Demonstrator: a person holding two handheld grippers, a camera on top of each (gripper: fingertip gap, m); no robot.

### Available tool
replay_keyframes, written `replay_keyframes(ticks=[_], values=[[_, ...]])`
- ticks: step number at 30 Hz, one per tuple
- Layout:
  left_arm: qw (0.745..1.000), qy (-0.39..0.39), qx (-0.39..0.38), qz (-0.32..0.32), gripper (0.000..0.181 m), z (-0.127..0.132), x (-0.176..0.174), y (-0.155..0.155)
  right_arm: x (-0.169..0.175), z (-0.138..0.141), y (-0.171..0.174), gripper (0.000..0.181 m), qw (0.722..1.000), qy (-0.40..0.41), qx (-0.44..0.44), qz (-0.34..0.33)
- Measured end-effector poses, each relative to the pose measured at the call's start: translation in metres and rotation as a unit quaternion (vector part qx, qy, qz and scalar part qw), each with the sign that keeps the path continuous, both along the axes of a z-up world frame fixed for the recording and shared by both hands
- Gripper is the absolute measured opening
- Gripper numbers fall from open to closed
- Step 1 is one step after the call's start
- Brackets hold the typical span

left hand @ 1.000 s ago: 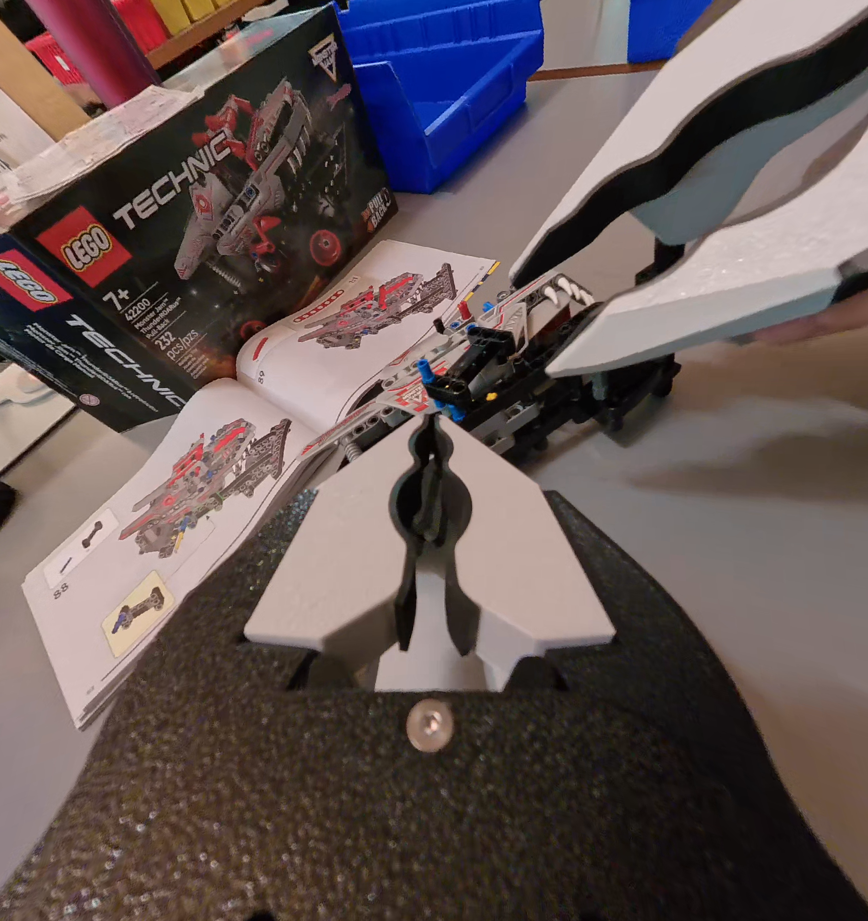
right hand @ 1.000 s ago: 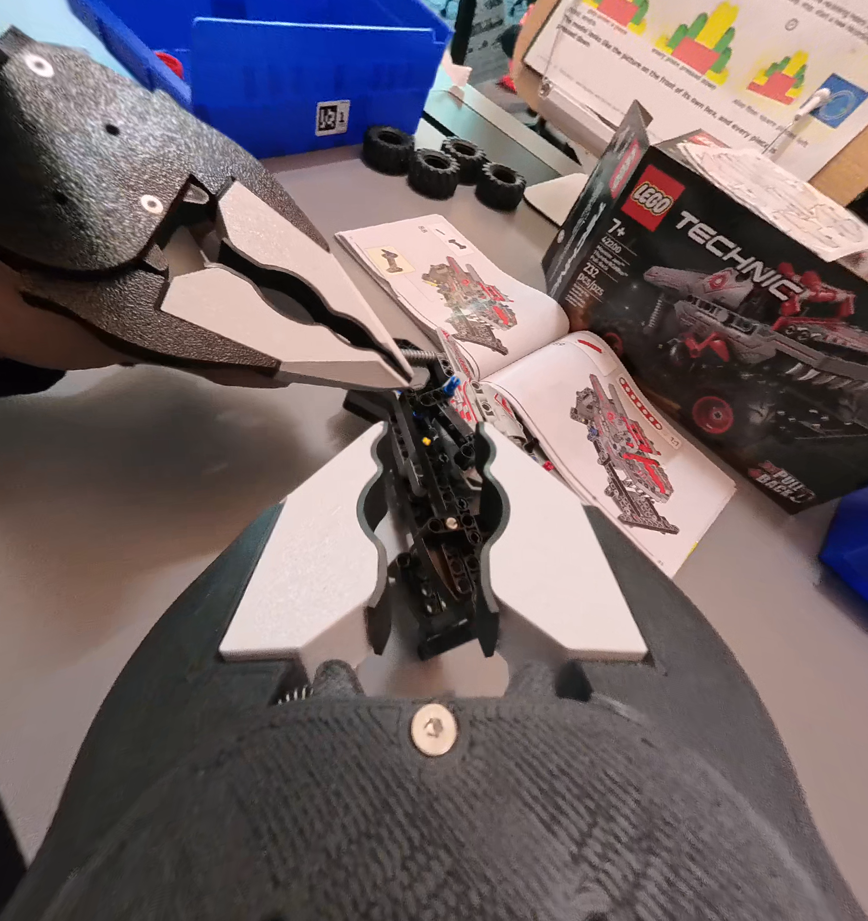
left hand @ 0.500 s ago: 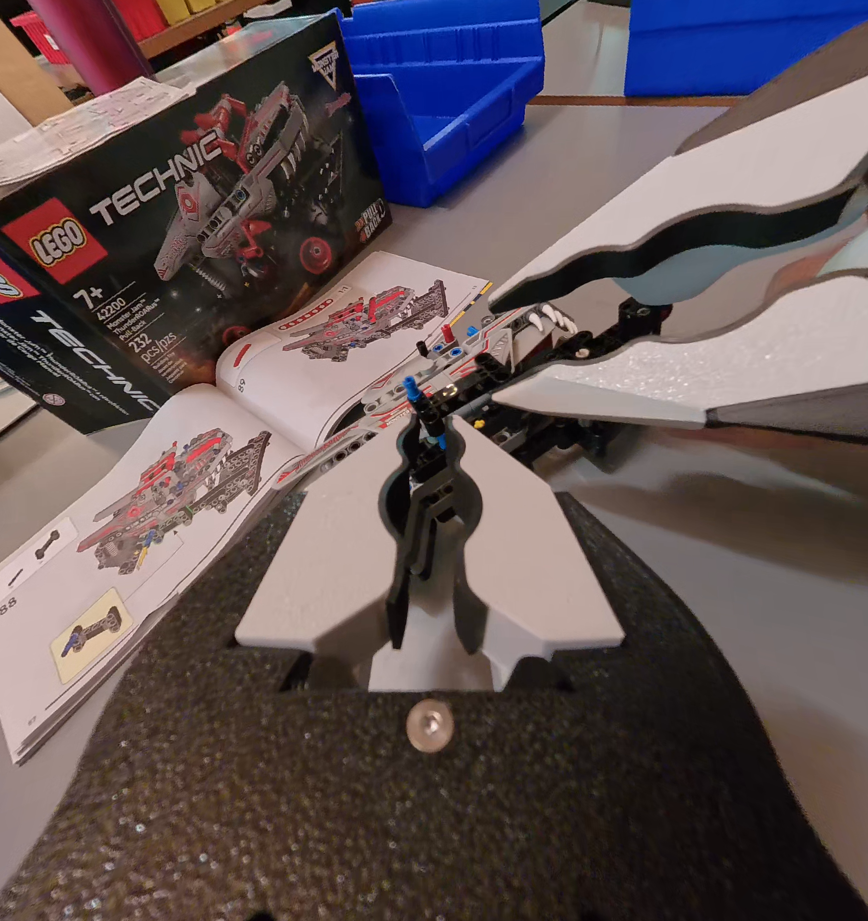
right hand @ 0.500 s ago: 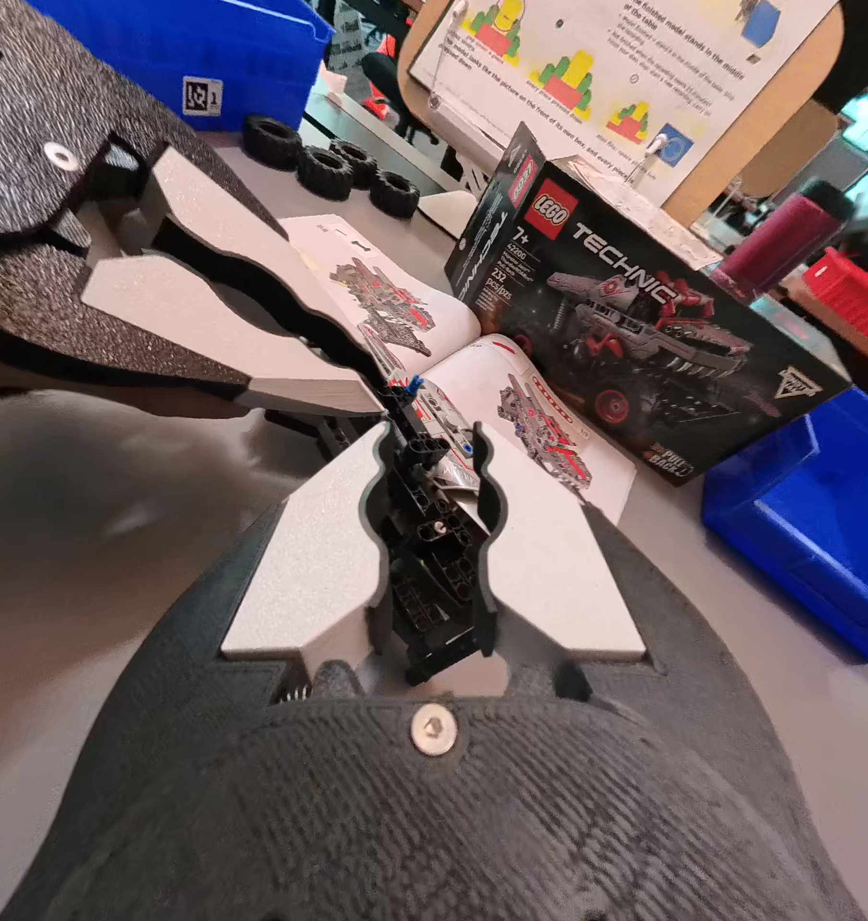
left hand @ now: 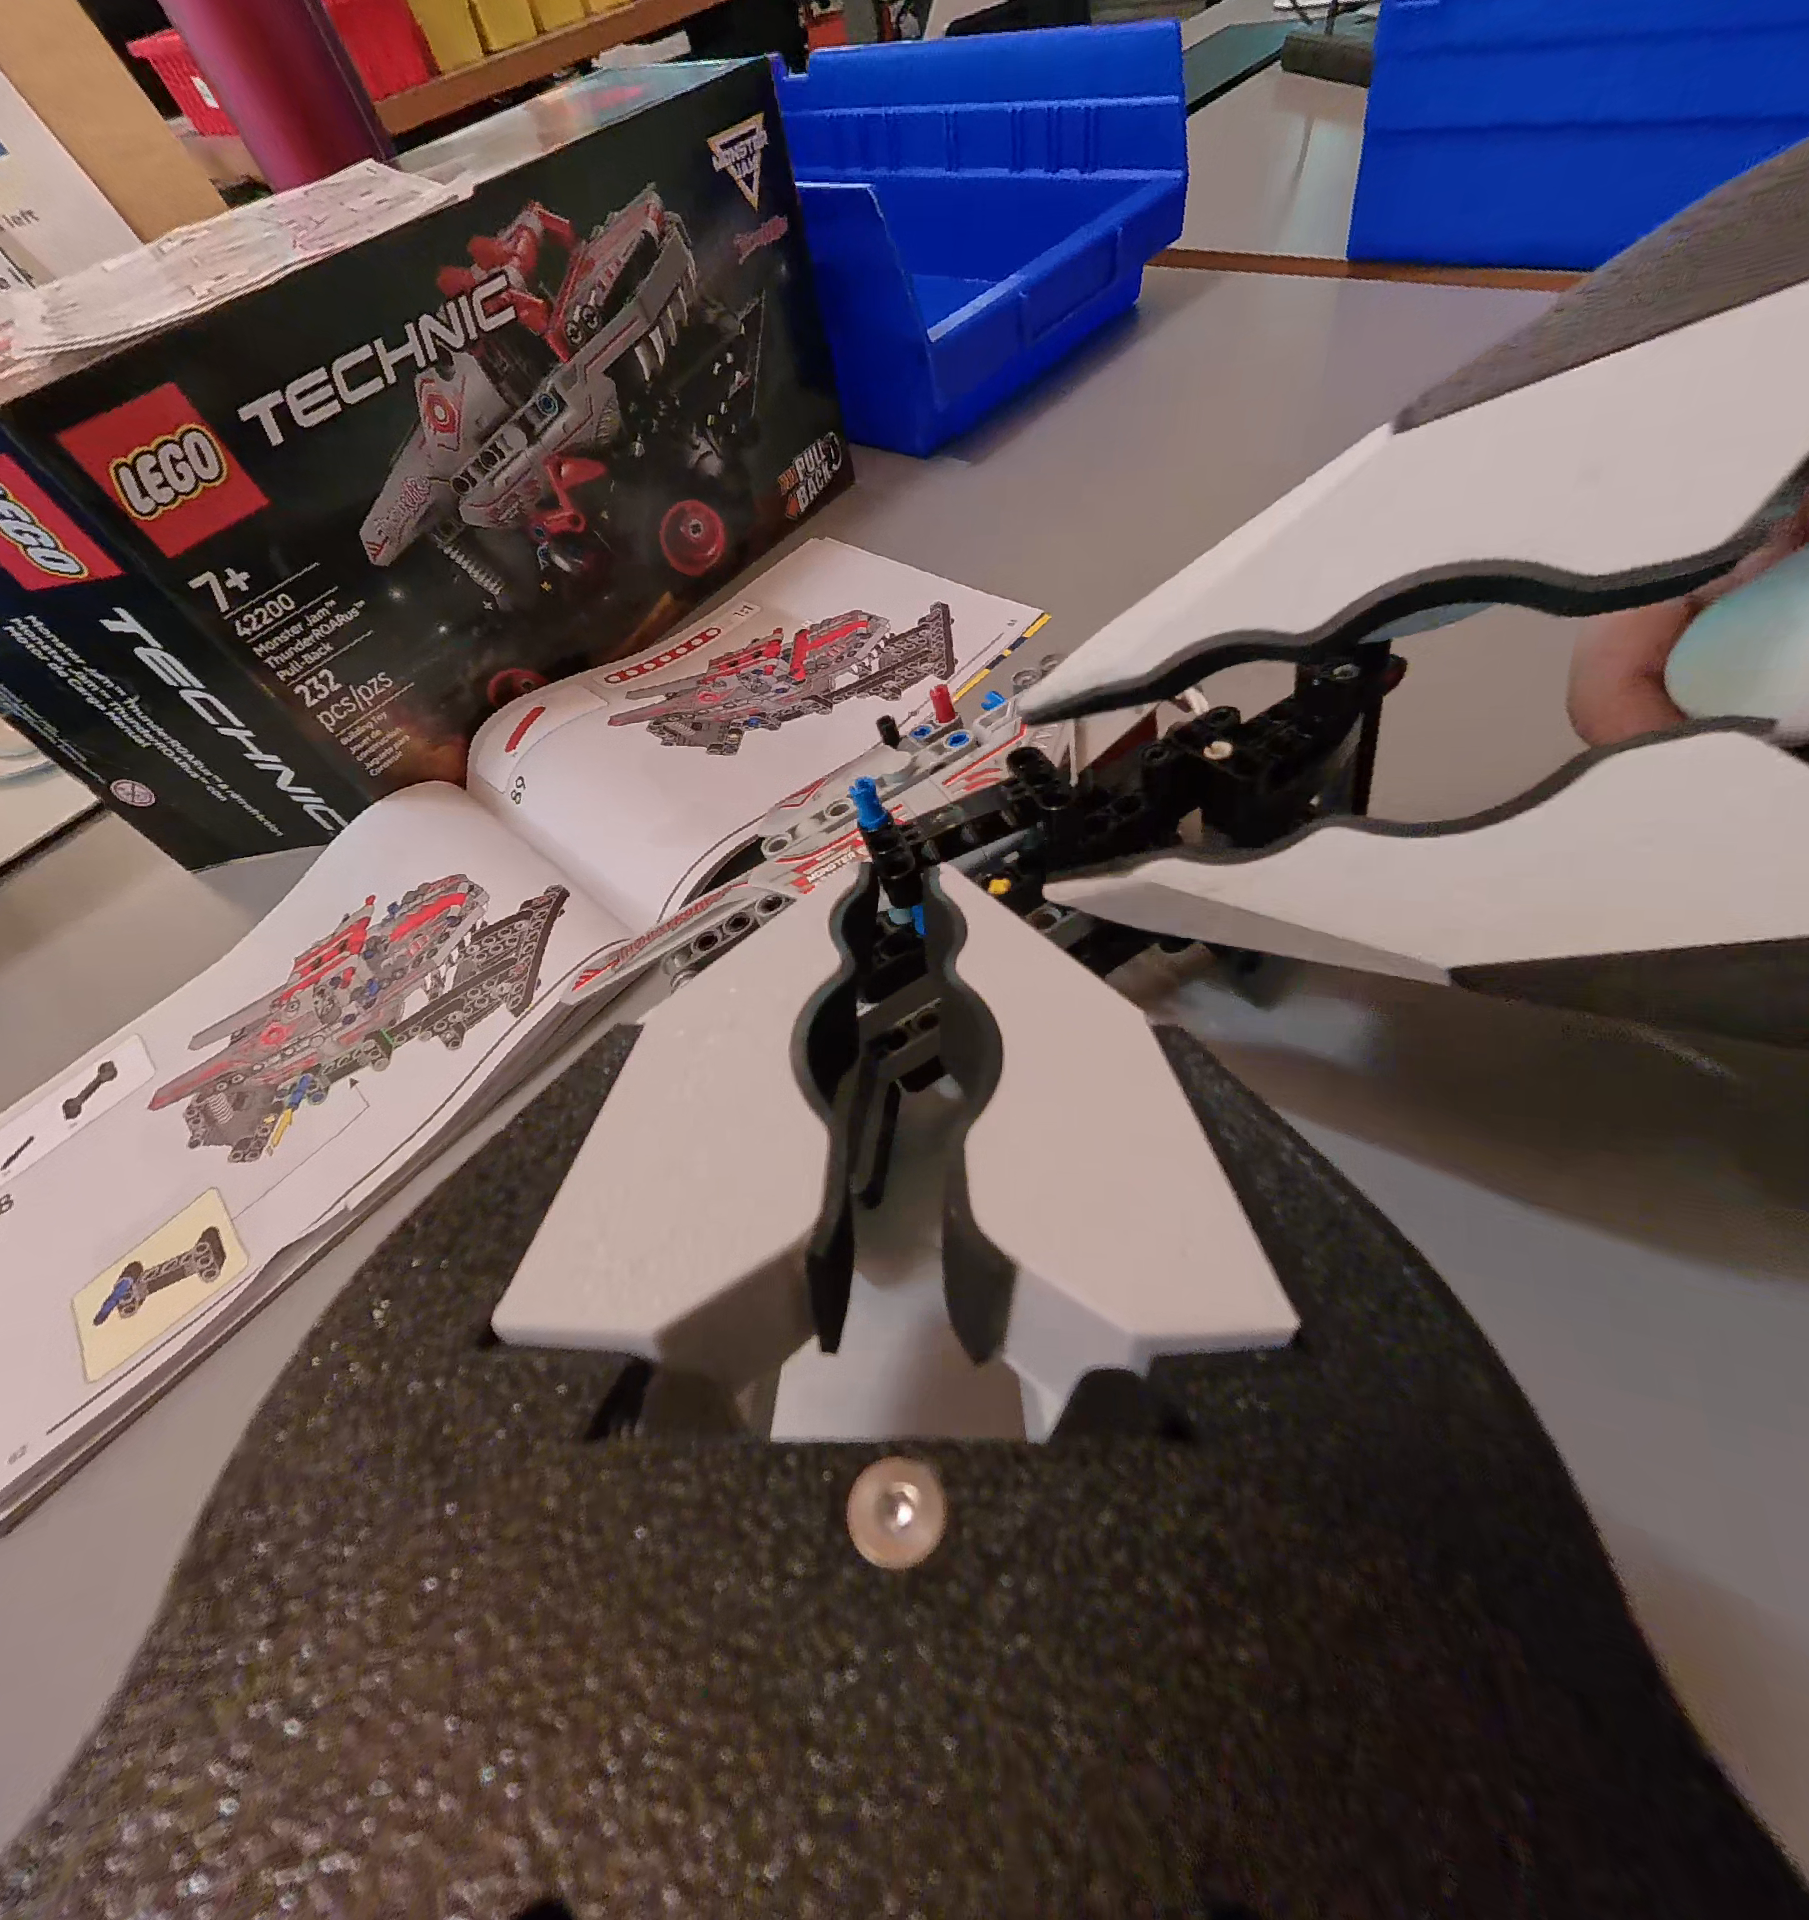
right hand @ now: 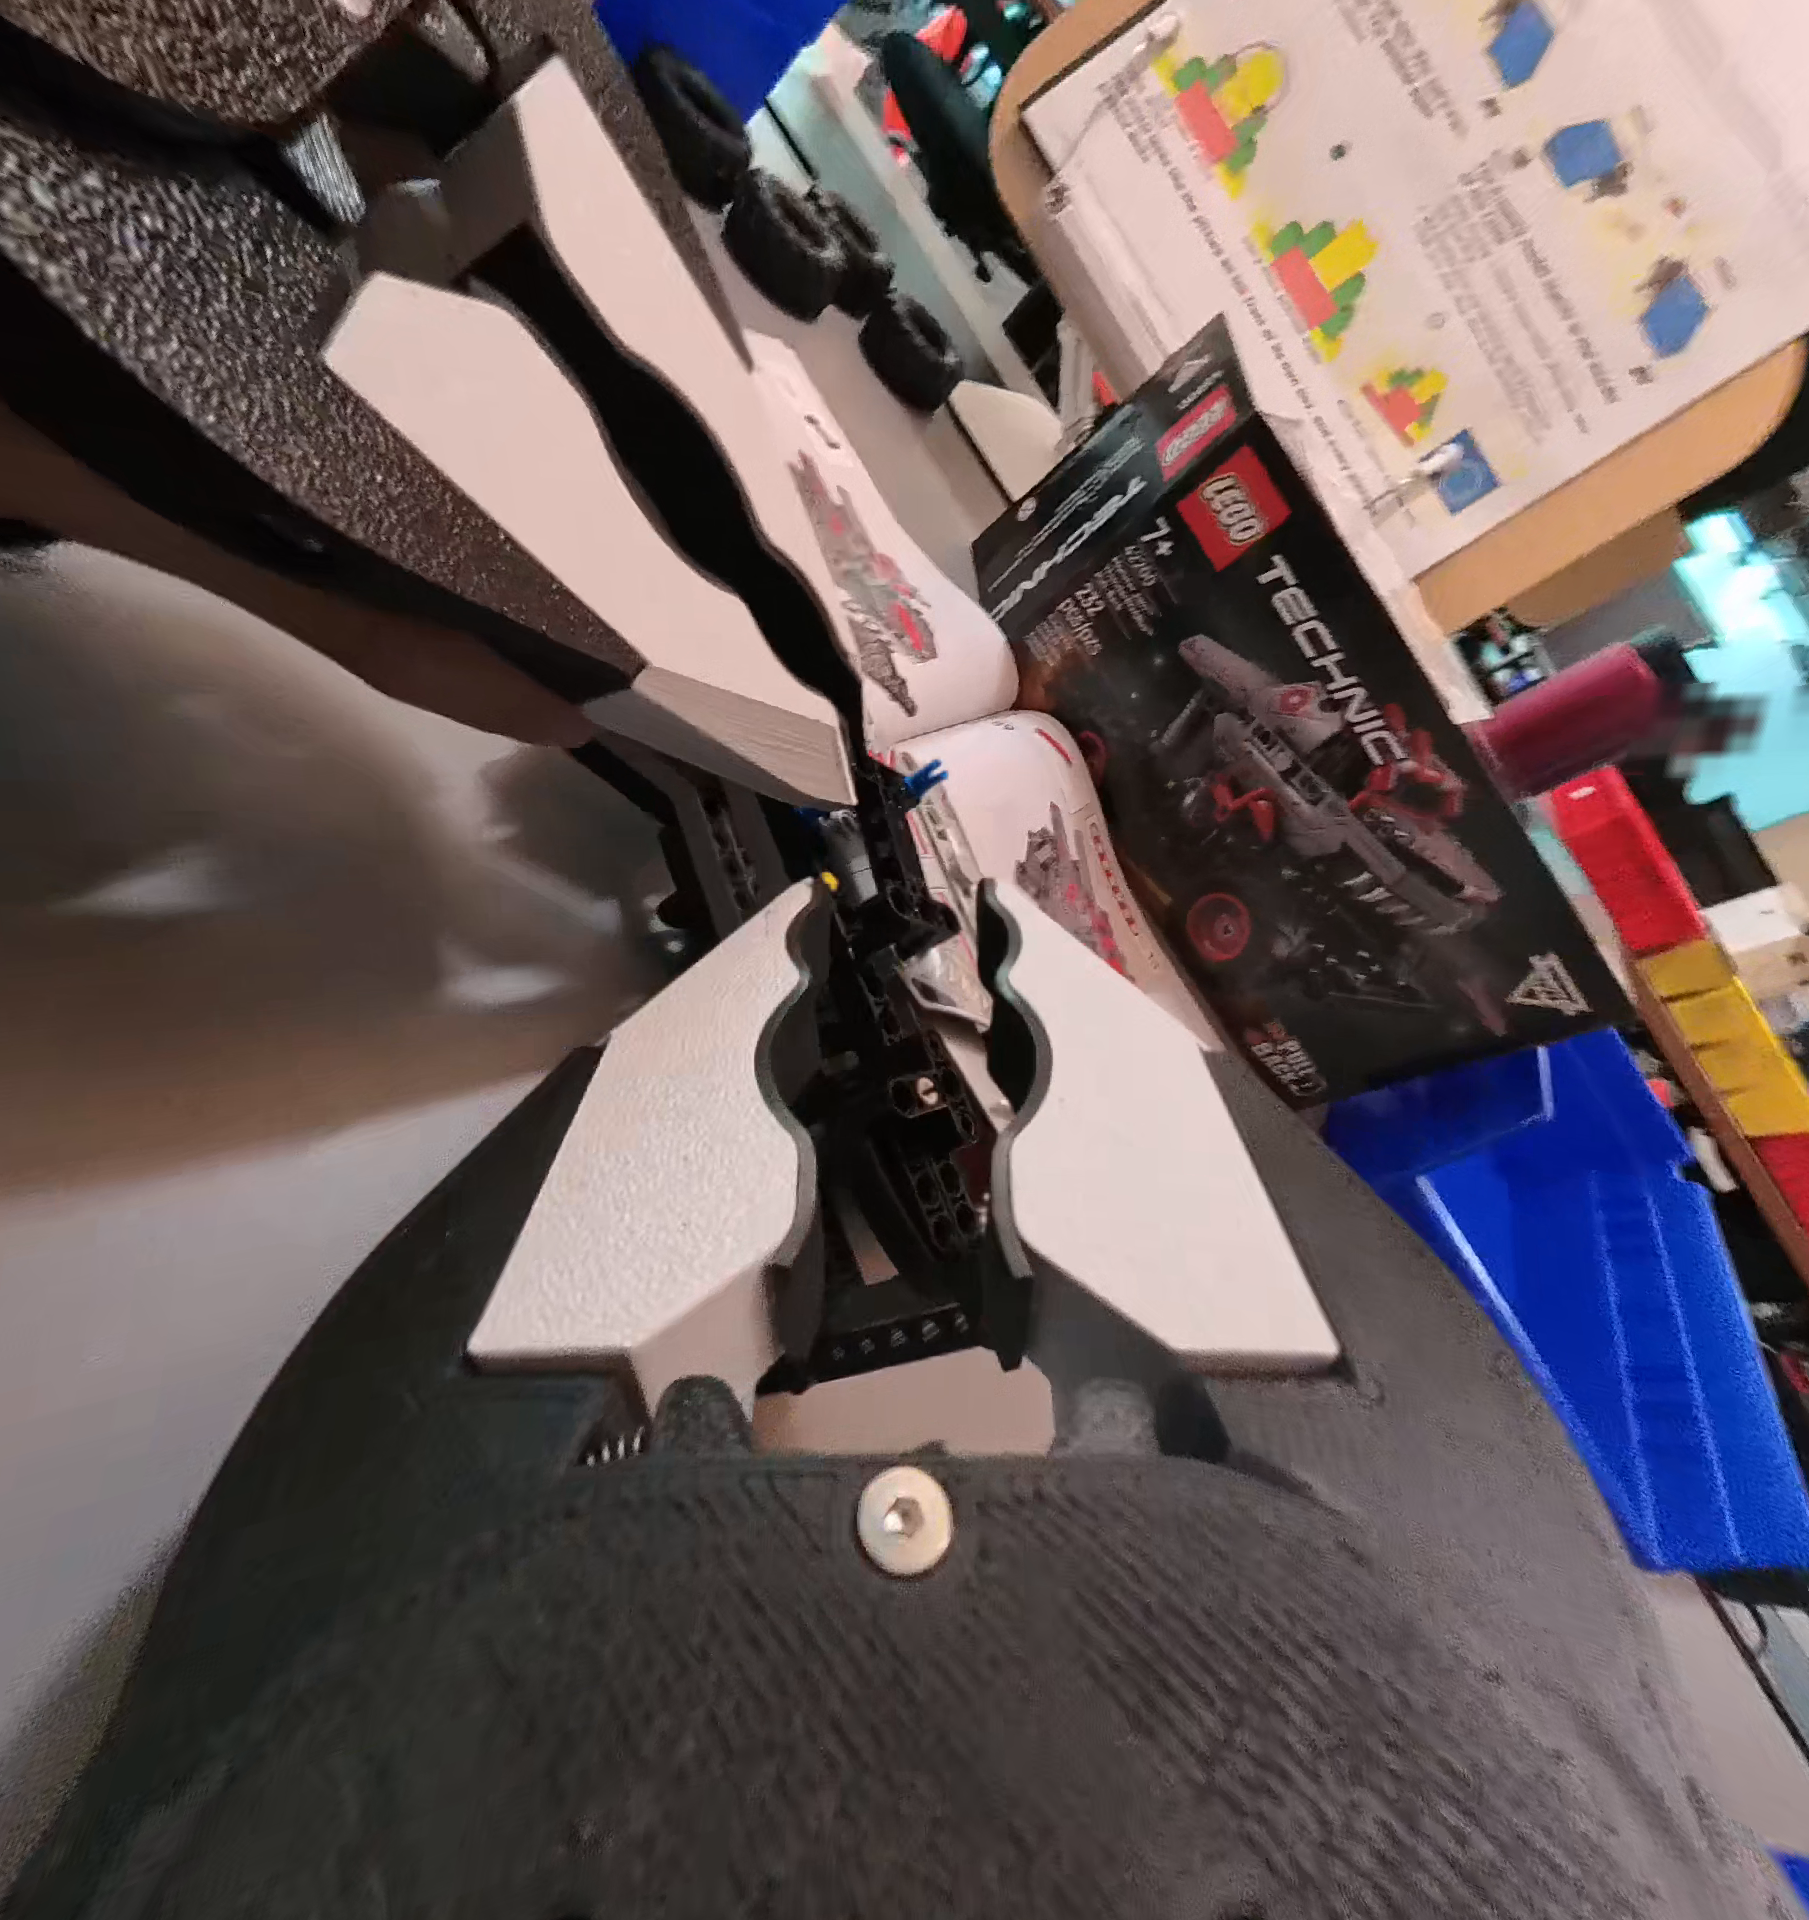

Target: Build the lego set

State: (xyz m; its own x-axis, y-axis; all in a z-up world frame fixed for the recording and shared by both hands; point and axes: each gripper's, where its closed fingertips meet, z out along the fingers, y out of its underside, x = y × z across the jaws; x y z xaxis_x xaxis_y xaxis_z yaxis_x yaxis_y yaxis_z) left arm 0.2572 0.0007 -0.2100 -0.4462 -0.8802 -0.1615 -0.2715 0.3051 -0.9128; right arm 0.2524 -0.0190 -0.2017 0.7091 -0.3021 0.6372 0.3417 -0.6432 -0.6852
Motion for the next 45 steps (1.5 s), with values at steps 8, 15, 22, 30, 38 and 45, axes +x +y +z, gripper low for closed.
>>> replay_keyframes(ticks=[8,15,22,30,38,45], values=[[0.999,-0.022,0.025,0.019,0.007,0.0,-0.001,0.0,0.001,0.02,-0.006,0.043,0.975,0.204,0.027,0.087],[0.998,-0.038,0.038,0.032,0.007,0.0,-0.003,0.001,0.003,0.002,0.002,0.036,0.941,0.311,-0.022,0.132],[0.997,-0.042,0.051,0.041,0.006,0.001,-0.002,0.002,0.006,0.003,0.012,0.018,0.91,0.364,-0.077,0.182],[0.996,-0.042,0.051,0.056,0.006,0.001,-0.002,0.003,0.002,-0.006,0.016,0.008,0.861,0.423,-0.167,0.226],[0.996,-0.035,0.044,0.064,0.006,0.001,0.001,0.002,0.003,-0.01,0.015,0.009,0.849,0.418,-0.212,0.243],[0.994,-0.058,0.08,0.035,0.008,0.001,-0.003,-0.005,0.004,-0.009,0.008,0.008,0.805,0.433,-0.257,0.314]])
